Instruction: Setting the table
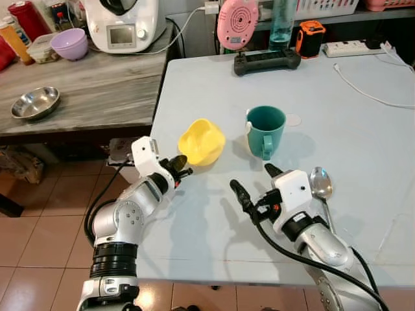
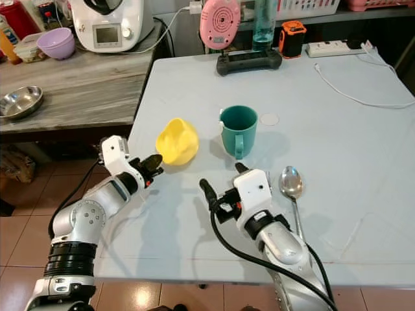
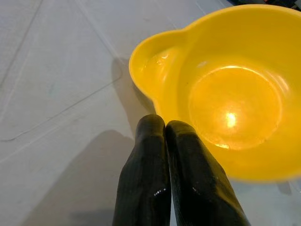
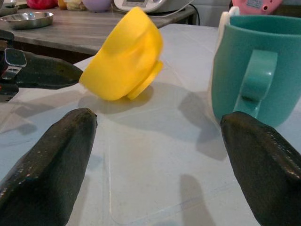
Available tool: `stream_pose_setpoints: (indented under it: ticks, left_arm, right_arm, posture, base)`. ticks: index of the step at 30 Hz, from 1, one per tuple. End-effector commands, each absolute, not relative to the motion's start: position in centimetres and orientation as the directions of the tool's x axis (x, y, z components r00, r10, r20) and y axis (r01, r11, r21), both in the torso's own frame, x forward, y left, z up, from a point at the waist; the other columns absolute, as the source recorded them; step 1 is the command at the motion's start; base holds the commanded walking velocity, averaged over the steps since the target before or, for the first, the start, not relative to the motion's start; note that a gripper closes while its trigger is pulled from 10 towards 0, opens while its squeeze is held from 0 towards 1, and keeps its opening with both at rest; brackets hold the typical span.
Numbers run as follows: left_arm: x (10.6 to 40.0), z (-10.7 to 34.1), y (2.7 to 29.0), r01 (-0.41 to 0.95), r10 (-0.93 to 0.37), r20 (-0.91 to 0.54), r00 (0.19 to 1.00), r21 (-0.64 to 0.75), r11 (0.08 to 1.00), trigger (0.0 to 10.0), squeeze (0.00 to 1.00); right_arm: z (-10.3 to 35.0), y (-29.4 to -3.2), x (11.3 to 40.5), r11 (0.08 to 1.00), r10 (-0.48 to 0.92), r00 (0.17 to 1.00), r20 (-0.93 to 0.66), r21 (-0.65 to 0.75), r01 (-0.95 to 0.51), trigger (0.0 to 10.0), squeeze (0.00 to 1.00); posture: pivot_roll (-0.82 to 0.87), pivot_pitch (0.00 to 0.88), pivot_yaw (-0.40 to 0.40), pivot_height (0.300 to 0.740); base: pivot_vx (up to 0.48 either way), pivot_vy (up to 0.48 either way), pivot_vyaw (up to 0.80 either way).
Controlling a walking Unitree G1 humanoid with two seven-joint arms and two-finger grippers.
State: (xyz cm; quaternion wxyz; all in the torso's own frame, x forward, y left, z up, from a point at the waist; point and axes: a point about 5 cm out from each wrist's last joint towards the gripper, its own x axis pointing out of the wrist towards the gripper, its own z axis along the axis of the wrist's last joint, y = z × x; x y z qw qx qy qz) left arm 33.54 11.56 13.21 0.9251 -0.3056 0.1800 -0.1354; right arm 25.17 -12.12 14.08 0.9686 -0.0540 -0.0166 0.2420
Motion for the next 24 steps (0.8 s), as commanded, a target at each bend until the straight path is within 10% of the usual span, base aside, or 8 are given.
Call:
stream_pose_setpoints:
  ticks: [1,11,13,14,15,16,17,24]
  left_arm:
    - [33.4,13.4,12.1,0.134,-0.338,-0.249,0.908,-0.593,0.794,0.0,0.0]
    - [33.1,14.3,11.1,0.192,-0.366,-0.214,0.906,-0.562,0.805,0.0,0.0]
    - [33.1,14.3,11.1,0.196,-0.369,-0.215,0.904,-0.56,0.805,3.9,0.0]
    - [33.1,14.3,11.1,0.198,-0.37,-0.215,0.904,-0.555,0.808,9.4,0.0]
    - [33.1,14.3,11.1,0.2,-0.369,-0.214,0.904,-0.552,0.81,9.4,0.0]
    - [33.0,14.4,11.2,0.203,-0.371,-0.211,0.904,-0.553,0.808,10.0,0.23]
    - [33.0,14.4,11.2,0.199,-0.367,-0.212,0.906,-0.55,0.811,10.0,1.0]
    - [33.0,14.5,11.9,0.186,-0.329,-0.176,0.928,-0.546,0.817,10.0,1.0]
  right_arm:
    - [14.0,-11.7,25.1,0.865,0.493,0.87,0.008,-0.111,-0.489,10.0,0.0]
    - [13.9,-11.7,25.2,0.865,0.494,0.87,0.005,-0.11,-0.49,10.0,0.0]
    - [13.9,-11.7,25.3,0.865,0.494,0.87,0.004,-0.109,-0.49,10.0,0.0]
    - [13.9,-11.6,25.2,0.864,0.494,0.869,0.004,-0.109,-0.491,10.0,0.0]
    - [13.9,-11.6,25.2,0.864,0.495,0.869,0.005,-0.108,-0.491,10.0,0.0]
    - [13.9,-11.6,25.2,0.863,0.497,0.868,0.006,-0.108,-0.493,10.0,0.0]
    - [13.9,-11.6,25.2,0.863,0.497,0.868,0.006,-0.108,-0.494,10.0,0.0]
    - [13.9,-11.5,25.2,0.863,0.497,0.868,0.006,-0.106,-0.494,10.0,0.0]
  posture:
    - [-0.19,0.106,0.126,0.74]
    - [-0.19,0.106,0.124,0.74]
    - [-0.19,0.106,0.124,0.74]
    - [-0.19,0.106,0.124,0.74]
    - [-0.19,0.106,0.124,0.74]
    - [-0.19,0.107,0.126,0.74]
    - [-0.18,0.108,0.126,0.74]
    - [-0.18,0.108,0.125,0.74]
  base:
    - [0.0,0.0,0.0]
    - [0.0,0.0,0.0]
    - [0.0,0.0,0.0]
    - [0.0,0.0,0.0]
    - [0.0,0.0,0.0]
    - [0.0,0.0,0.0]
    - [0.0,0.0,0.0]
    - [0.0,0.0,0.0]
